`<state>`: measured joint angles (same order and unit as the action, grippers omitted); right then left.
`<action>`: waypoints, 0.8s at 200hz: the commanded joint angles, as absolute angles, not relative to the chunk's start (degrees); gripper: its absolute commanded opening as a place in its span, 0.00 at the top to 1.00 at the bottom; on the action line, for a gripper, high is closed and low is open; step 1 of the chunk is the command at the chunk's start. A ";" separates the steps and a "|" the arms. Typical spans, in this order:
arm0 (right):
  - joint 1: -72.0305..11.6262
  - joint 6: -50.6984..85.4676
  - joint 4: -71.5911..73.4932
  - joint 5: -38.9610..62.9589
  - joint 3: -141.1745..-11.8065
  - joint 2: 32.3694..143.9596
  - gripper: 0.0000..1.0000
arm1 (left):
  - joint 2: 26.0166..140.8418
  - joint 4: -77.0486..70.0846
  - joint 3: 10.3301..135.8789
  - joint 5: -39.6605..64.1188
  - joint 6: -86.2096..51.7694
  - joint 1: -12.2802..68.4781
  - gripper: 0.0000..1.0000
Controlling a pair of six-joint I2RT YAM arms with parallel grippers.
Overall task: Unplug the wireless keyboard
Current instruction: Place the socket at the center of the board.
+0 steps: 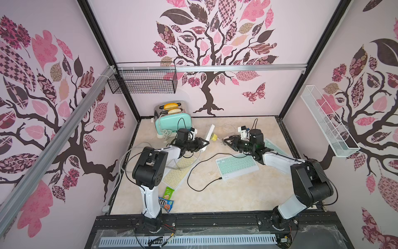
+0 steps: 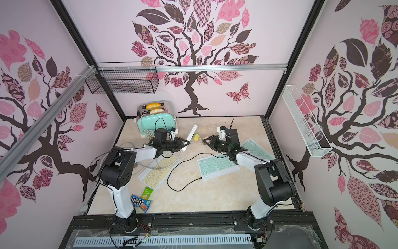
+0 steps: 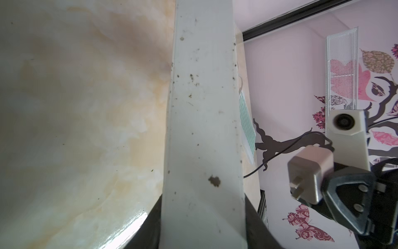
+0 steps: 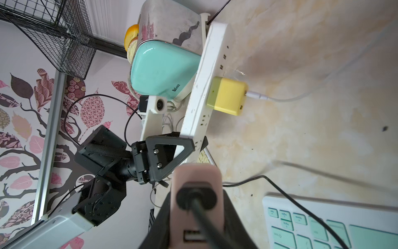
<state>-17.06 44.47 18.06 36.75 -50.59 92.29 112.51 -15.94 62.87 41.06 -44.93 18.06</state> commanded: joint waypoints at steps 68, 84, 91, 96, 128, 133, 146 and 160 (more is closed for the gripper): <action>-17.22 41.67 17.60 39.09 -49.66 96.37 1.00 | 124.25 -25.00 72.69 41.95 -46.06 14.08 1.00; -17.23 41.41 17.57 39.13 -49.74 97.00 1.00 | 125.88 -22.80 74.89 41.83 -45.62 13.82 0.93; -17.22 41.31 17.40 39.16 -49.87 97.35 1.00 | 126.55 -21.51 75.92 42.00 -45.15 13.72 0.84; -17.23 41.24 17.36 39.32 -49.93 97.60 1.00 | 127.05 -20.49 76.57 41.95 -44.74 13.72 0.75; -17.48 40.96 17.58 39.56 -50.27 98.94 1.00 | 127.97 -17.17 78.10 41.00 -43.38 13.68 0.52; -17.43 40.96 17.57 39.64 -50.35 99.11 1.00 | 127.89 -16.47 78.34 40.73 -43.02 13.62 0.51; -17.63 40.96 17.67 39.73 -50.51 99.55 1.00 | 127.47 -14.32 78.89 39.72 -41.67 13.69 0.47; -17.74 40.96 17.75 40.00 -50.70 100.05 1.00 | 126.84 -12.41 79.34 38.83 -40.48 13.56 0.41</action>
<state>-17.37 42.13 17.12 39.03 -49.45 99.63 127.55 -14.79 77.28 40.21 -44.29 13.69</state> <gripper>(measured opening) 0.277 0.548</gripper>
